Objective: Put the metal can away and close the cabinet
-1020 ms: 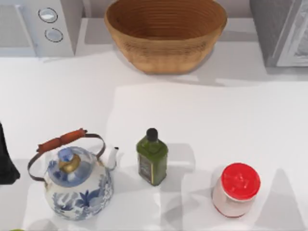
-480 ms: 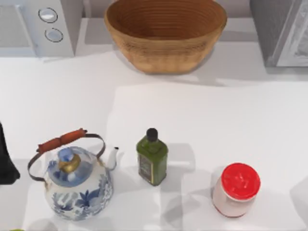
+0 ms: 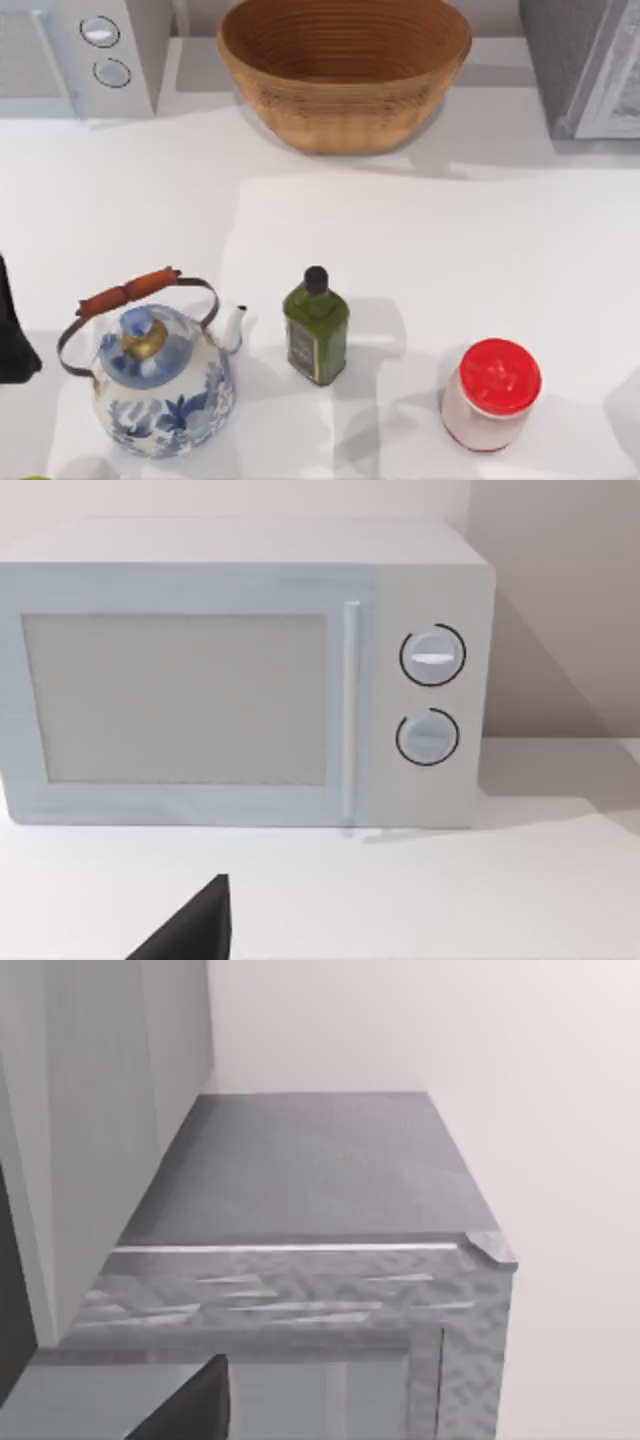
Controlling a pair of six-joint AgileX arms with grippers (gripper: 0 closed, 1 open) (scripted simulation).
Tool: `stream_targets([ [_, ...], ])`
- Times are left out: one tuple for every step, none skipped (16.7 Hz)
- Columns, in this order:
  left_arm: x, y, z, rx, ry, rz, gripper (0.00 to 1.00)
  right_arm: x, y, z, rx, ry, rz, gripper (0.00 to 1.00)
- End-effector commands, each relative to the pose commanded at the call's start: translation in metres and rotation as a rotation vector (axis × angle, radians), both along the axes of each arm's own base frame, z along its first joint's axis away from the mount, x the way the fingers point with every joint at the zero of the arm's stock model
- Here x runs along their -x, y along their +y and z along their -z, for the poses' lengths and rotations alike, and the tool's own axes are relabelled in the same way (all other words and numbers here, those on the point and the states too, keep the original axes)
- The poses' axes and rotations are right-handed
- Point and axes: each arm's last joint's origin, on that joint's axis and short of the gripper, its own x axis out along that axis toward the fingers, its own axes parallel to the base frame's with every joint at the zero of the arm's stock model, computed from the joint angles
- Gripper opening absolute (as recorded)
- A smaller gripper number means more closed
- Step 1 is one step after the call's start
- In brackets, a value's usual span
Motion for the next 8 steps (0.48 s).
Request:
stream_targets([
  [0.0,0.0,0.0,0.0,0.0,0.0,1.0,-0.008,0.003,0.002,-0.008,0.006,0.005,1.0],
  [0.0,0.0,0.0,0.0,0.0,0.0,1.0,-0.018,0.008,0.004,-0.014,0.013,0.009,1.0],
  [0.0,0.0,0.0,0.0,0.0,0.0,1.0,-0.03,0.016,0.005,-0.019,0.022,0.011,1.0],
  [0.0,0.0,0.0,0.0,0.0,0.0,1.0,-0.042,0.026,0.007,-0.022,0.03,0.012,1.0],
  [0.0,0.0,0.0,0.0,0.0,0.0,1.0,-0.056,0.039,0.008,-0.021,0.038,0.01,1.0],
  [0.0,0.0,0.0,0.0,0.0,0.0,1.0,-0.068,0.055,0.008,-0.017,0.044,0.006,1.0],
  [0.0,0.0,0.0,0.0,0.0,0.0,1.0,-0.08,0.073,0.009,-0.011,0.048,0.001,1.0],
  [0.0,0.0,0.0,0.0,0.0,0.0,1.0,-0.089,0.093,0.008,-0.004,0.05,-0.003,1.0],
])
